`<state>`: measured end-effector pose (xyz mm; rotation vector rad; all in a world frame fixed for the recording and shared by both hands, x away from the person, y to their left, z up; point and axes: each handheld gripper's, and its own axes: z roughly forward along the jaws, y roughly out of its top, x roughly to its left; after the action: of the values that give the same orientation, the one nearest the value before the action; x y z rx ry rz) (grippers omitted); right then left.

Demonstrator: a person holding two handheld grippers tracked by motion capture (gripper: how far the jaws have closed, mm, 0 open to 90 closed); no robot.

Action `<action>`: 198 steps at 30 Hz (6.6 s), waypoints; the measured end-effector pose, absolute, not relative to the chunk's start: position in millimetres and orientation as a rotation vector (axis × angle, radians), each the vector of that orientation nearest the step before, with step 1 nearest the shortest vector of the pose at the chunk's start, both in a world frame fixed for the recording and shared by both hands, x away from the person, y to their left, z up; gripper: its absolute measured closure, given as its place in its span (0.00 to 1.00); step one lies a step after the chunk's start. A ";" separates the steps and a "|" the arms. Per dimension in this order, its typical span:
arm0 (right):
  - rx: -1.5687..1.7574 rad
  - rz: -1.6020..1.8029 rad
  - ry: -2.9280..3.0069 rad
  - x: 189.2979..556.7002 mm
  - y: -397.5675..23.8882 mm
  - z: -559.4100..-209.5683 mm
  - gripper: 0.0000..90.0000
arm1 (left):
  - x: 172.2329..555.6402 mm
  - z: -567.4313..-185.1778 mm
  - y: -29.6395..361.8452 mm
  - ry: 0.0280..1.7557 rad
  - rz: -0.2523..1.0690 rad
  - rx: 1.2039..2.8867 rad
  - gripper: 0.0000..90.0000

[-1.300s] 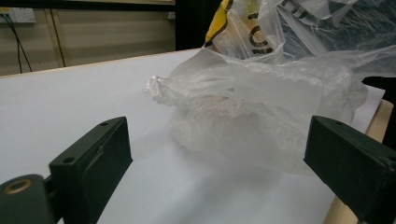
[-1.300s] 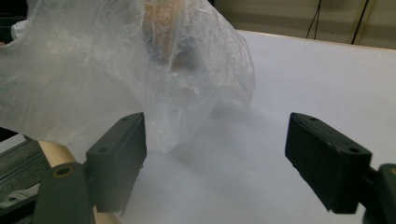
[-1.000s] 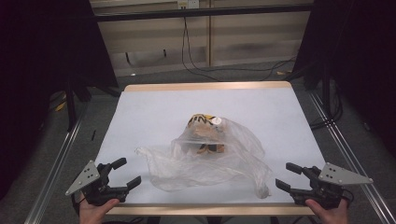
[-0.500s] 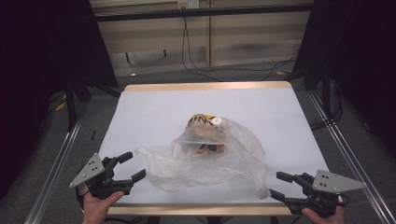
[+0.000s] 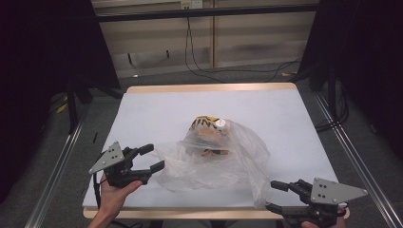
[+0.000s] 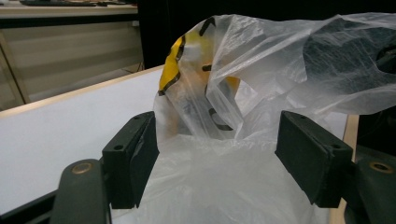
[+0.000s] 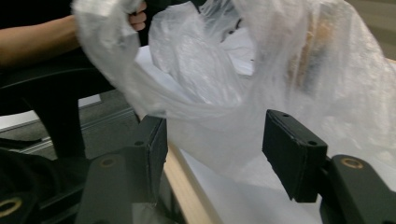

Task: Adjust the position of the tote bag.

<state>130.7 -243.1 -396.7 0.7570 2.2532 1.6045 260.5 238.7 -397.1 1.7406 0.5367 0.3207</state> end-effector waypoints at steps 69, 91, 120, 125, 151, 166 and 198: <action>0.692 1.728 2.164 223.7 -231.2 -339.2 1.00 | 294.1 -354.1 244.1 0.424 0.254 1.690 0.92; 0.682 1.777 1.956 276.1 -244.7 -257.2 1.00 | 328.6 -273.4 257.3 0.395 0.412 1.537 0.92; 0.758 1.781 1.770 307.9 -272.8 -207.1 1.00 | 354.8 -240.0 268.2 0.431 0.510 1.539 0.95; 0.780 1.777 1.789 299.2 -281.4 -226.3 1.00 | 353.7 -257.7 268.2 0.430 0.477 1.548 0.95; 0.913 1.674 1.955 299.4 -275.5 -309.8 1.00 | 336.1 -339.2 263.8 0.431 0.419 1.781 0.95; 1.011 1.682 1.999 306.9 -276.9 -357.9 1.00 | 352.4 -385.0 263.0 0.523 0.323 1.886 0.96; 1.186 1.417 2.248 336.3 -258.7 -432.8 1.00 | 365.5 -439.1 255.2 0.603 0.294 2.166 0.96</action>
<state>336.3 -258.7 -432.8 1.1865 2.2477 1.4167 365.5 255.2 -439.1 2.1658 0.6029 0.2936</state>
